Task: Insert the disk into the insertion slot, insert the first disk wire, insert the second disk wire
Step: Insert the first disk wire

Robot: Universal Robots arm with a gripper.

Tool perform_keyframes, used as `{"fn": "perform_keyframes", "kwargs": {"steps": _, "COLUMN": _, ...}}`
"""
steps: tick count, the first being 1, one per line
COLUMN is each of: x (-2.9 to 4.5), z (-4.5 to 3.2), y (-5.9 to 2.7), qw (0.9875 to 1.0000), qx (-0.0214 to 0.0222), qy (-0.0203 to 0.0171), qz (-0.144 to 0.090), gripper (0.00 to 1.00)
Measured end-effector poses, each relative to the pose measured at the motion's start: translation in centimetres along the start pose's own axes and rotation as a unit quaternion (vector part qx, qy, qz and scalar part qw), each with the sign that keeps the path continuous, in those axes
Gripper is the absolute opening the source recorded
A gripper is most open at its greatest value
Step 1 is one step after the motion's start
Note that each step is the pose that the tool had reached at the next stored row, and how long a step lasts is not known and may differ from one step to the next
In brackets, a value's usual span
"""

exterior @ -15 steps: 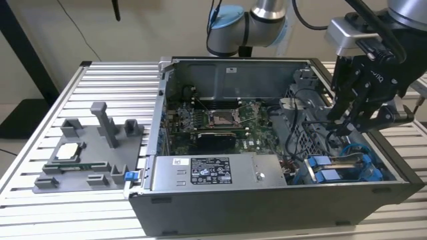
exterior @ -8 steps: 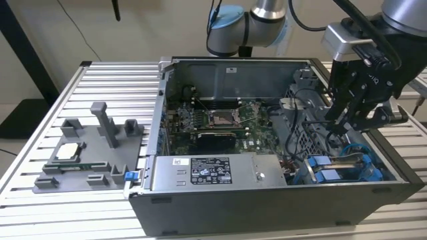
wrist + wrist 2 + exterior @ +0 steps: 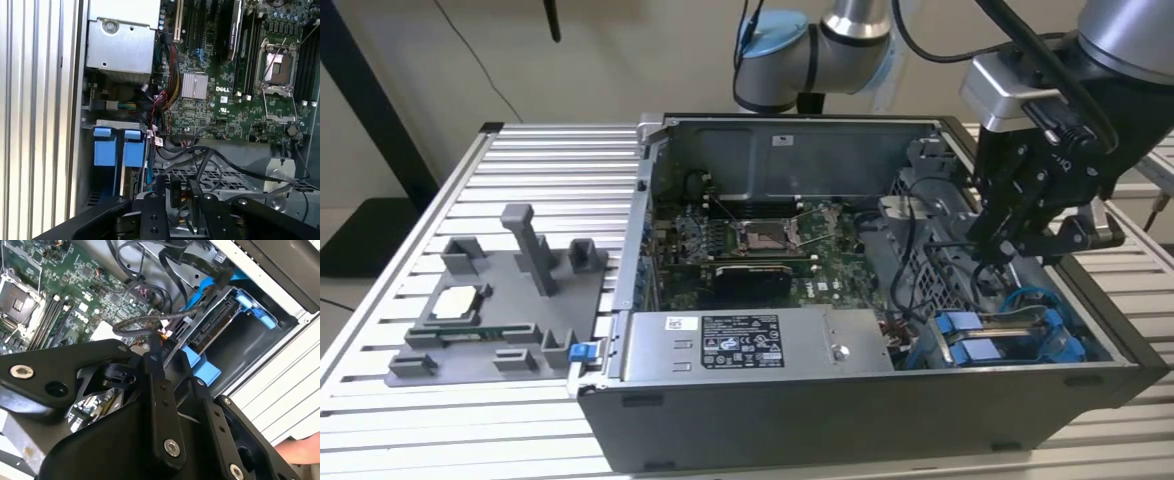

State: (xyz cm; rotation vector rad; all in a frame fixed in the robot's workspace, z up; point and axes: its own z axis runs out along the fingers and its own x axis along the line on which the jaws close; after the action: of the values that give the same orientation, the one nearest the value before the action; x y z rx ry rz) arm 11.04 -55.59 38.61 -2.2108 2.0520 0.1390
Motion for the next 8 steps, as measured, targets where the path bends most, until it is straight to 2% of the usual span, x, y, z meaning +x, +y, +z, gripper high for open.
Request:
{"fn": "perform_keyframes", "kwargs": {"steps": 2, "x": 0.01, "z": 0.02, "y": -0.08, "qw": 1.0, "qx": 0.0001, "qy": -0.0074, "qz": -0.004, "gripper": 1.0}}
{"fn": "perform_keyframes", "kwargs": {"steps": 3, "x": 0.02, "z": 0.03, "y": -0.16, "qw": 0.9999, "qx": 0.0001, "qy": -0.0092, "qz": -0.006, "gripper": 1.0}}
{"fn": "perform_keyframes", "kwargs": {"steps": 5, "x": 0.04, "z": 0.03, "y": -0.48, "qw": 0.9999, "qx": -0.0002, "qy": -0.0109, "qz": -0.009, "gripper": 1.0}}
{"fn": "perform_keyframes", "kwargs": {"steps": 8, "x": 0.04, "z": 0.03, "y": -0.54, "qw": 0.9999, "qx": -0.0003, "qy": -0.0109, "qz": -0.01, "gripper": 1.0}}
